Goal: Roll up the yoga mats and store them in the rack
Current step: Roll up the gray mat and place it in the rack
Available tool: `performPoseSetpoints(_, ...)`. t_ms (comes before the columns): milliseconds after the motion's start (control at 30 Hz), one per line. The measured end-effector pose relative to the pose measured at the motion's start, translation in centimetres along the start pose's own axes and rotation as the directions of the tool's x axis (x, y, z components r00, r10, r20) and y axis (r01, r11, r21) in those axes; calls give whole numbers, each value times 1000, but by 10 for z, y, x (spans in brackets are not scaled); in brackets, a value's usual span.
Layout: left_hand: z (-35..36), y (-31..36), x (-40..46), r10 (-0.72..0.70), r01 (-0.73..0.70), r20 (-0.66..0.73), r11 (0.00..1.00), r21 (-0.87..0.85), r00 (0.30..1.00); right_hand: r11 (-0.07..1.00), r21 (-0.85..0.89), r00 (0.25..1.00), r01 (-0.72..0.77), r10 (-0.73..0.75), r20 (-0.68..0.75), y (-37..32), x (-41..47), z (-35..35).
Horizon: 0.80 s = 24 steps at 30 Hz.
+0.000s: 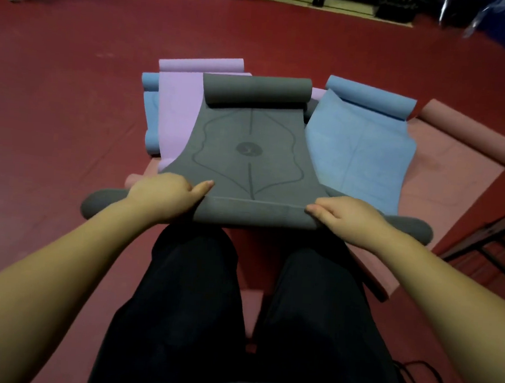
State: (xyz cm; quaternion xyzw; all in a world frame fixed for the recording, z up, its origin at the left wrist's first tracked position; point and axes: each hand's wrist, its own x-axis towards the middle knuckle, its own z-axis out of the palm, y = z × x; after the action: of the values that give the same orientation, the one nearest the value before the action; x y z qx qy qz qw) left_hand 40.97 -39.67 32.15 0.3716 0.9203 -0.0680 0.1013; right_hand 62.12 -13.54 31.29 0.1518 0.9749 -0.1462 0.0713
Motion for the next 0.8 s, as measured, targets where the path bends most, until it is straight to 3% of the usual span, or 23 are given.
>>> performPoseSetpoints(100,16,-1,-2,66,-64,137,998,-16,988,983,179,993,-43,23,112,2,4,13)
performPoseSetpoints(200,36,6,6,-31,56,153,986,-160,988,963,254,983,-93,49,174,8,14,35)
performPoseSetpoints(267,49,14,6,7,-41,-180,983,-180,984,949,294,984,-111,63,168,14,18,41)
performPoseSetpoints(333,54,25,2,110,-178,-491,980,-93,864,941,313,981,-126,72,179,19,22,44)
performPoseSetpoints(367,58,30,-4,149,-233,-594,970,-66,790,938,322,980,-132,75,185,21,24,46)
performPoseSetpoints(400,61,35,-10,167,-258,-629,965,-56,759,935,327,978,-140,80,191,22,26,46)
performPoseSetpoints(567,90,38,-37,274,-235,-615,961,145,739,954,257,957,-156,82,277,20,35,40)
performPoseSetpoints(700,94,32,-32,286,-202,-546,957,209,787,958,229,944,-170,92,316,19,40,38)
performPoseSetpoints(800,93,32,-23,335,-252,-506,941,227,795,965,211,970,-158,112,216,16,40,44)
